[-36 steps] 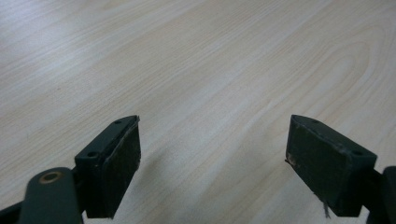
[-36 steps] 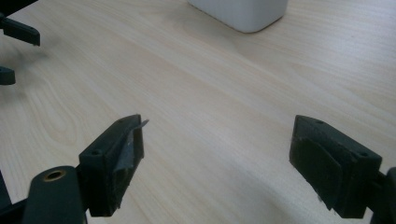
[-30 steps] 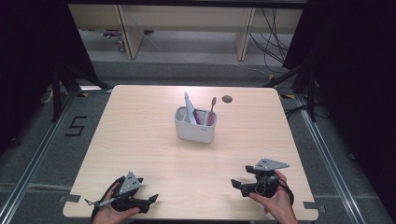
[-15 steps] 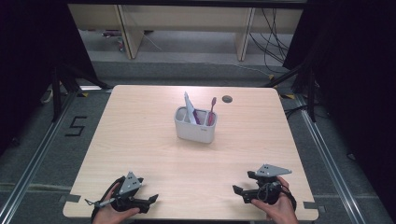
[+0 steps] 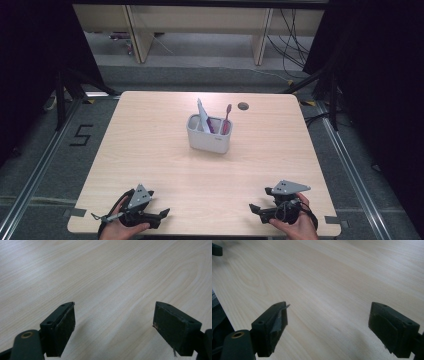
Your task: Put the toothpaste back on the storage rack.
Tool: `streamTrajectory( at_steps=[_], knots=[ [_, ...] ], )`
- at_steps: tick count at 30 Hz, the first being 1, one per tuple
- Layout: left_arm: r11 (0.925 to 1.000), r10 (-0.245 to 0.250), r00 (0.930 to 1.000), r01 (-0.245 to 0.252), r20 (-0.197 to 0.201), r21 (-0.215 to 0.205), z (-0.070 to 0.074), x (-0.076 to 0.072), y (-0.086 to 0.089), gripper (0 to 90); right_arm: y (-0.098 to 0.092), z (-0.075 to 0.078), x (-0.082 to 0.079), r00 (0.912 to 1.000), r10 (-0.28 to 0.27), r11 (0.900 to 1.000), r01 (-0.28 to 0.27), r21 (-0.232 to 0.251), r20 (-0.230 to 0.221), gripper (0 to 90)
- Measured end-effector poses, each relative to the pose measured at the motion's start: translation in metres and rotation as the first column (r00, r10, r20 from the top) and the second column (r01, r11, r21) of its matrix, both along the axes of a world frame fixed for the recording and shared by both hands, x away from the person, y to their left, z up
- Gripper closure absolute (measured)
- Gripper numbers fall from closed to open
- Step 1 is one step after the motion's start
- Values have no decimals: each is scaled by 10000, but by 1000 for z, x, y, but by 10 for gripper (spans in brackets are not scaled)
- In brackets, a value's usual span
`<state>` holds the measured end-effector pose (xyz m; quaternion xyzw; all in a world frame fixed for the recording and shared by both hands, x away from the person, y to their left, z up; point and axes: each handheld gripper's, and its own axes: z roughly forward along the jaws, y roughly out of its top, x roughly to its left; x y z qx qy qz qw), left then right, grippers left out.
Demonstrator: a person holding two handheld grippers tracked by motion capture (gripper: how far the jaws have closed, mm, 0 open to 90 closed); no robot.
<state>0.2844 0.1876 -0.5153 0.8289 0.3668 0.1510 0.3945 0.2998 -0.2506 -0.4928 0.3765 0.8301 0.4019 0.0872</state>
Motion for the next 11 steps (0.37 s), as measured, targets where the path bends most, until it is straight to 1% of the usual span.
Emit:
streamTrajectory(
  at_steps=[1,2,3,4,5,6,8,9,10,11],
  knots=[
    [10000,2,10000,-2,0,1,0,0,0,174,0,0,-1,10000,-17,10000,16,-75,-64,167],
    [10000,1,10000,-1,-1,2,0,0,0,174,0,0,-1,9999,-23,10000,22,-50,-109,167],
    [9999,-48,10000,48,-2,90,0,0,1,174,0,0,0,9999,-47,9999,47,-93,-97,167],
    [9999,-53,10000,53,2,91,0,0,1,174,1,0,-1,9999,-137,9999,136,-94,-63,167],
    [9999,-37,10000,37,8,108,0,0,1,174,1,0,-1,9997,-223,9996,225,-187,86,167],
    [9998,-70,10000,70,11,201,0,0,1,174,3,1,-4,9986,-447,9990,446,-73,-279,167],
    [9998,-42,10000,41,20,177,0,1,1,174,3,0,-2,9996,-277,9996,277,-17,-106,167],
    [9997,-64,10000,63,18,227,1,1,1,174,2,0,-2,9996,-267,9996,266,-83,-92,167],
    [10000,-8,10000,8,-1,-40,0,0,0,174,2,0,-2,9993,-373,9992,372,-137,-61,167],
    [10000,-3,10000,3,-1,-26,0,0,0,174,2,0,-2,9993,-377,9991,377,-168,5,167]
  ],
)
